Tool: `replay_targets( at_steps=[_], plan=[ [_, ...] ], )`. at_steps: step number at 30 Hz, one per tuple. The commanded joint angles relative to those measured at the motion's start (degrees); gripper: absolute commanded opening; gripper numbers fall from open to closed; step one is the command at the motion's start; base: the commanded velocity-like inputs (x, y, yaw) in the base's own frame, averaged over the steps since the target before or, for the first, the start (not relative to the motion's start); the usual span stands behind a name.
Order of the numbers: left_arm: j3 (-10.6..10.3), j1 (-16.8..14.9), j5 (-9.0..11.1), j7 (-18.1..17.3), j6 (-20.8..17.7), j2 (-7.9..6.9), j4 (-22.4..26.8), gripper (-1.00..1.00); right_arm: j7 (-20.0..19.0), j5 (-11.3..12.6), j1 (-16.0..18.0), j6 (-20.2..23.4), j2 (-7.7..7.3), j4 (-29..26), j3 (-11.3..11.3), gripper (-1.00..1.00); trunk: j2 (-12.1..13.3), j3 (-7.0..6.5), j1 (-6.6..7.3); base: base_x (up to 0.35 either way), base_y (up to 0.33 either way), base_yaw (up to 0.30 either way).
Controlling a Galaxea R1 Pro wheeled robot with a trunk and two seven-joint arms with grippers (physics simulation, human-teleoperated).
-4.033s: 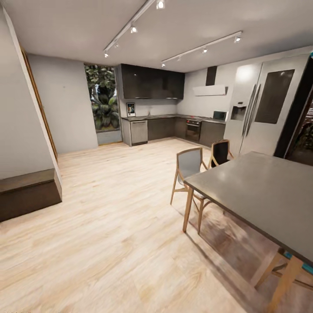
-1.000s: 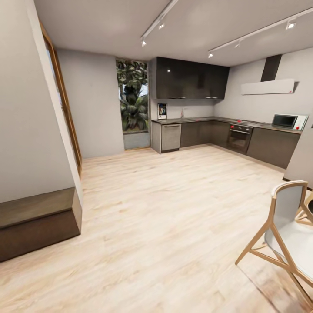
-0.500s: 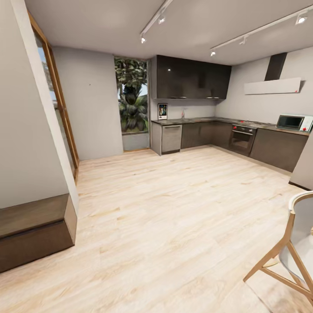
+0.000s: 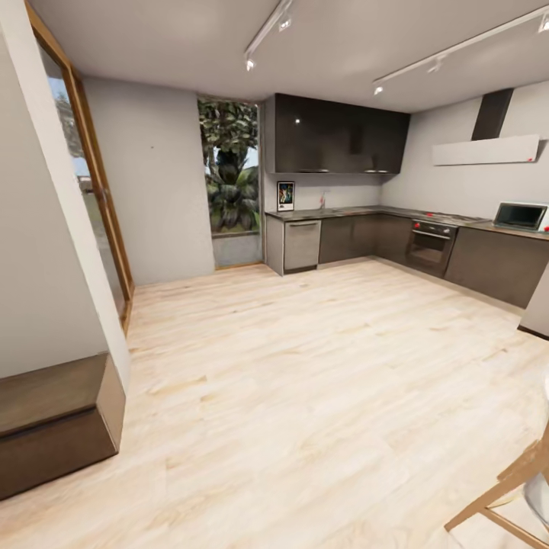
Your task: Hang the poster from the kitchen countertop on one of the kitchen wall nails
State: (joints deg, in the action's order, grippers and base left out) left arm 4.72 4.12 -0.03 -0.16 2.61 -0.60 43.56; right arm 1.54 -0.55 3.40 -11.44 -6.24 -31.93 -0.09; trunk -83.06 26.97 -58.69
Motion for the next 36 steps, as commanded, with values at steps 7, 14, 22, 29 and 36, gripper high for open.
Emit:
replay_targets(
  at_steps=[7, 14, 22, 29, 36],
  plan=[
    [0.0, 0.0, 0.0, 0.0, 0.1, -0.01, 0.0, 1.0, 0.1, -0.1, 0.0, -0.2, 0.0, 0.0, 0.0, 1.0, 0.0, 0.05, -0.04, 0.342, 0.073, 0.0],
    [0.0, 0.0, 0.0, 0.0, 0.1, -0.01, 0.0, 1.0, 0.1, -0.1, 0.0, -0.2, 0.0, 0.0, 0.0, 1.0, 0.0, 0.05, -0.04, 0.342, 0.085, 0.0],
    [0.0, 0.0, -0.1, 0.0, 0.1, 0.0, 0.0, 1.0, 0.1, -0.1, 0.0, -0.2, 0.0, 0.0, 0.0, 1.0, 0.0, 0.05, -0.04, 0.342, 0.092, 0.0],
    [0.0, 0.0, -0.1, 0.0, 0.1, -0.01, 0.0, 1.0, 0.2, -0.1, 0.0, -0.2, 0.0, 0.0, 0.0, 1.0, 0.0, 0.05, -0.04, 0.342, 0.097, 0.0],
    [0.0, 0.0, -0.1, 0.0, 0.1, -0.01, 0.0, 1.0, 0.2, -0.1, 0.0, -0.2, 0.0, -0.1, 0.0, 1.0, 0.0, 0.05, -0.04, 0.342, 0.098, 0.0]
  ],
)
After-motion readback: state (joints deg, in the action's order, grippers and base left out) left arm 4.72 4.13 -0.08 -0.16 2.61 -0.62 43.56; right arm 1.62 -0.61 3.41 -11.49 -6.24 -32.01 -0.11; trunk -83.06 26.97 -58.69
